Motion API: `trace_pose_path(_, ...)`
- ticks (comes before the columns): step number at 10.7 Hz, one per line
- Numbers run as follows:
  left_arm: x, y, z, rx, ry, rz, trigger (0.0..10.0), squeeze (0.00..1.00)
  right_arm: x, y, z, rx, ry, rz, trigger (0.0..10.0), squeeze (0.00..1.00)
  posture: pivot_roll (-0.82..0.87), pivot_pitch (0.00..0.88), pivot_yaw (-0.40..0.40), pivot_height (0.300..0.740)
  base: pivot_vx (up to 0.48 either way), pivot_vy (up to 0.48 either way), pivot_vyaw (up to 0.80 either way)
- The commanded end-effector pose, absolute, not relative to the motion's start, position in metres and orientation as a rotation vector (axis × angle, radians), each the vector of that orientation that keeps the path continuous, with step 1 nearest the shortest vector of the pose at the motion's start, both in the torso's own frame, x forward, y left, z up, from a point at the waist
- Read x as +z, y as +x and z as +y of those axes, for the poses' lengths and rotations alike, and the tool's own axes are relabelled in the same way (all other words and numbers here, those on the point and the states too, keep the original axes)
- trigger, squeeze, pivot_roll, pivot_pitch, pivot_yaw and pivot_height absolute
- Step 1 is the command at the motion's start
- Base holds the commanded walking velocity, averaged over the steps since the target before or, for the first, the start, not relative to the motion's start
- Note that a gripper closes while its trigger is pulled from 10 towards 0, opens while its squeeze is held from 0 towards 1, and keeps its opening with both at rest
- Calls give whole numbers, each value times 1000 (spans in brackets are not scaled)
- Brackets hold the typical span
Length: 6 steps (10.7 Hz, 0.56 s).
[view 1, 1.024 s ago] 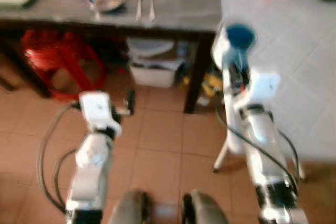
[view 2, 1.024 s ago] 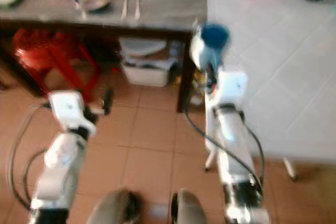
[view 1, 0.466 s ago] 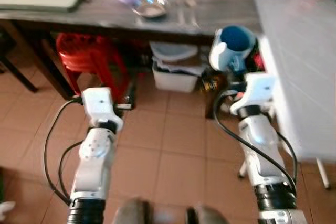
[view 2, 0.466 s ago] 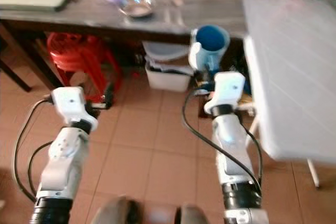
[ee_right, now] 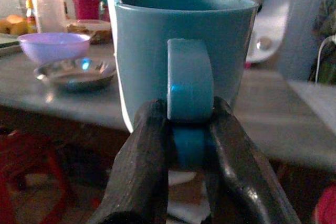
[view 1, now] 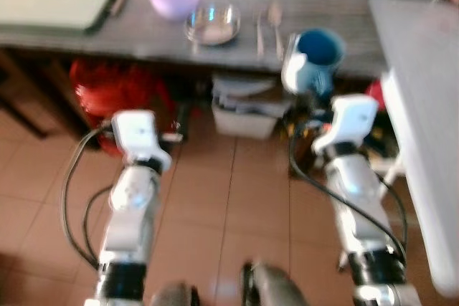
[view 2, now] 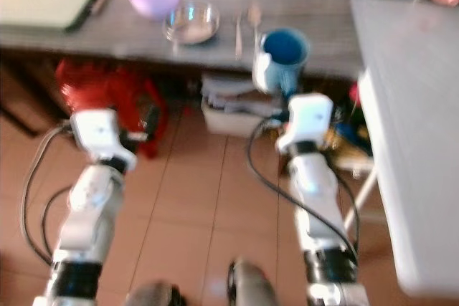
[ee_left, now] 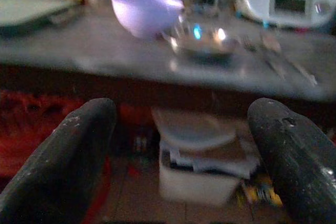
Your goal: Setting the table
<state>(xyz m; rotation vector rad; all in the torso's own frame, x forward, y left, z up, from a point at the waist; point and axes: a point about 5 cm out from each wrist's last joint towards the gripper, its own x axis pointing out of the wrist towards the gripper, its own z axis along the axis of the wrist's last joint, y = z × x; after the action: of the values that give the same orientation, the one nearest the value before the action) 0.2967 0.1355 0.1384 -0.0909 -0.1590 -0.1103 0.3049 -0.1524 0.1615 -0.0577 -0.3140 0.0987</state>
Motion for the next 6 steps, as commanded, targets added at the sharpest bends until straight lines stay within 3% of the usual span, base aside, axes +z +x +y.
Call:
trace_pose_path(1, 135, 294, 143, -92, -67, -154, 10000, 0, 167, 304, -143, 129, -57, -343, 10000, 0, -19, 158, 5, 740, 480, 0, 800)
trace_pose_path(6, 137, 285, 134, -164, -115, -179, 10000, 0, 169, 307, -150, 66, -51, -340, 10000, 0, -16, 155, 0, 740, 453, 0, 0)
